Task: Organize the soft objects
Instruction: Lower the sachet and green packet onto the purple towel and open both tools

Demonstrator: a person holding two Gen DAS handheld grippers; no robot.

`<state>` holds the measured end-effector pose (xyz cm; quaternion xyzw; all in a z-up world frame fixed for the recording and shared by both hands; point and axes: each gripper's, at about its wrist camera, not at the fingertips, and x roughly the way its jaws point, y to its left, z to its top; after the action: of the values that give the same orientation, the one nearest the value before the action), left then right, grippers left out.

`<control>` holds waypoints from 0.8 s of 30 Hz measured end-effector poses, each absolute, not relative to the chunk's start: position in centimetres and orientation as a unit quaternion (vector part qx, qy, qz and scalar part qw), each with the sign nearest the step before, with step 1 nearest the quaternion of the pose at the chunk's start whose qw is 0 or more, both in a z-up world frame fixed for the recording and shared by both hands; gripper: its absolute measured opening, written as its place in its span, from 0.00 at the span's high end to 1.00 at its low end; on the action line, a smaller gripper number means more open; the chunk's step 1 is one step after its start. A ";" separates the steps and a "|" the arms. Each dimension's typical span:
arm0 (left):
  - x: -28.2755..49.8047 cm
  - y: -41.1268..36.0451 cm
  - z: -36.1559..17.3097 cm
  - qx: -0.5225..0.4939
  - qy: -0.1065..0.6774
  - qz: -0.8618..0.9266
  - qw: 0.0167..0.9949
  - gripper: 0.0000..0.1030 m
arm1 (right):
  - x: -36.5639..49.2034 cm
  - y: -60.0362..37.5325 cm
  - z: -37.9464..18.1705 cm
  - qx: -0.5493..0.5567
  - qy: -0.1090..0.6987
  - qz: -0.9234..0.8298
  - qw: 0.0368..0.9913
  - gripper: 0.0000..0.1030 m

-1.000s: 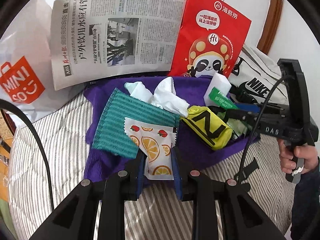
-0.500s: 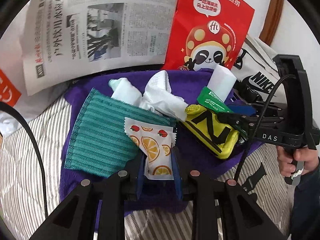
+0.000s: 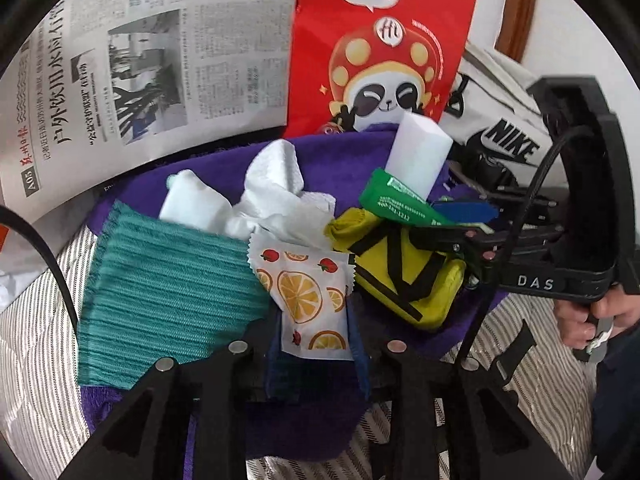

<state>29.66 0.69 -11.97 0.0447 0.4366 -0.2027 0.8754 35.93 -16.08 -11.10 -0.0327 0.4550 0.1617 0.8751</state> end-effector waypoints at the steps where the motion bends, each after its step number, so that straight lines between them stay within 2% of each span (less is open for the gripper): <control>1: 29.6 0.5 -12.0 0.048 0.437 -0.204 0.874 0.69 | 35.9 -16.1 -11.1 -0.034 0.456 0.162 0.874 0.61; 5: 29.9 0.1 -12.2 0.053 0.451 -0.207 0.867 0.69 | 35.7 -16.0 -11.0 -0.033 0.460 0.163 0.872 0.60; 8: 30.0 0.1 -12.3 0.049 0.462 -0.211 0.860 0.68 | 35.7 -16.2 -11.1 -0.028 0.462 0.164 0.871 0.55; 10: 30.0 0.1 -12.2 0.046 0.467 -0.213 0.857 0.64 | 35.7 -16.2 -11.0 -0.027 0.464 0.164 0.870 0.47; 12: 30.0 0.2 -12.1 0.034 0.481 -0.215 0.849 0.52 | 35.6 -16.4 -11.0 -0.030 0.466 0.162 0.869 0.41; 15: 29.6 0.0 -12.0 0.040 0.479 -0.212 0.851 0.43 | 35.6 -16.3 -10.9 -0.036 0.471 0.166 0.866 0.33; 19: 28.9 0.1 -11.7 0.053 0.475 -0.199 0.855 0.38 | 35.5 -16.4 -10.3 -0.032 0.473 0.161 0.865 0.26; 21: 28.5 0.4 -11.5 0.055 0.472 -0.198 0.857 0.33 | 35.3 -16.4 -10.0 -0.032 0.473 0.160 0.866 0.25; 24: 28.0 0.8 -11.3 0.055 0.468 -0.195 0.860 0.32 | 35.0 -16.5 -9.7 -0.033 0.474 0.157 0.866 0.25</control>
<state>28.03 0.82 -11.26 0.0549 0.4677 -0.1947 0.8604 34.99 -16.54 -9.70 -0.0326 0.4739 0.1569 0.8659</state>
